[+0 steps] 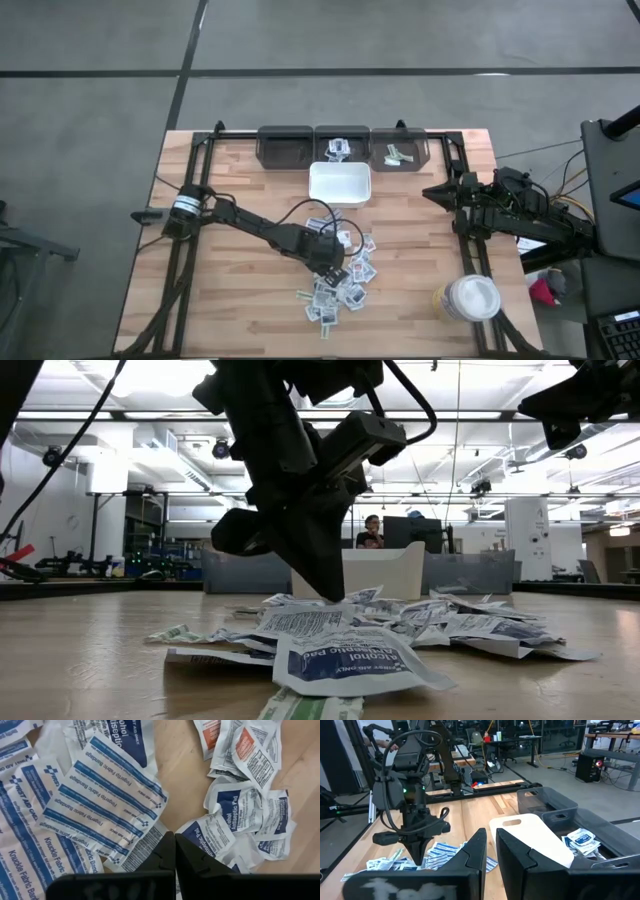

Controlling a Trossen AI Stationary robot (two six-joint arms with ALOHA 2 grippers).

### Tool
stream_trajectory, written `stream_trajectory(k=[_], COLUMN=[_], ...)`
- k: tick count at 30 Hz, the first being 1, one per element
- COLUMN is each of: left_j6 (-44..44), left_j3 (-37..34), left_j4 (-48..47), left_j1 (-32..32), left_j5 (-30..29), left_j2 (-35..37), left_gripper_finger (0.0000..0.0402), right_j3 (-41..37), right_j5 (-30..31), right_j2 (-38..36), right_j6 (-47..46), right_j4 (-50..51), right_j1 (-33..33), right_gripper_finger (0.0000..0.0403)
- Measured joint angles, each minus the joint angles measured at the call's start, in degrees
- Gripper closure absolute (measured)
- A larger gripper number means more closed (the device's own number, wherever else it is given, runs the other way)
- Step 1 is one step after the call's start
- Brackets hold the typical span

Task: Pick & Place First Aid Supplies
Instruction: Put the blue alcohol pad into the middle gray bin

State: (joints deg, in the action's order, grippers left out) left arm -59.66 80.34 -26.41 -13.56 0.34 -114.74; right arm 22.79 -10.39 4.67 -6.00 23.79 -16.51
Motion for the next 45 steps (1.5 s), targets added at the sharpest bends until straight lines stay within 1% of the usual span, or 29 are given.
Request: stream_trajectory(k=[32,35,41,45], left_j6=[1.1,1.1,0.9,1.1], left_j3=[0.0,0.0,0.0,0.0], left_j4=[1.5,1.5,-0.6,-1.3], left_j1=[0.0,0.0,0.1,0.1], left_j5=[0.1,0.0,-0.1,-0.1], left_j2=[-0.1,-0.1,-0.1,0.3], left_gripper_finger=[0.0400,0.0387,0.0333,0.0309], right_j3=[0.0,0.0,0.0,0.0], right_j5=[0.0,0.0,0.0,0.0], right_j2=[0.0,0.0,0.0,0.0], right_j6=[0.0,0.0,0.0,0.0], right_j4=[0.0,0.0,0.0,0.0], right_j1=[0.0,0.0,0.0,0.0], right_gripper_finger=[0.0364,0.0364,0.0364,0.0364])
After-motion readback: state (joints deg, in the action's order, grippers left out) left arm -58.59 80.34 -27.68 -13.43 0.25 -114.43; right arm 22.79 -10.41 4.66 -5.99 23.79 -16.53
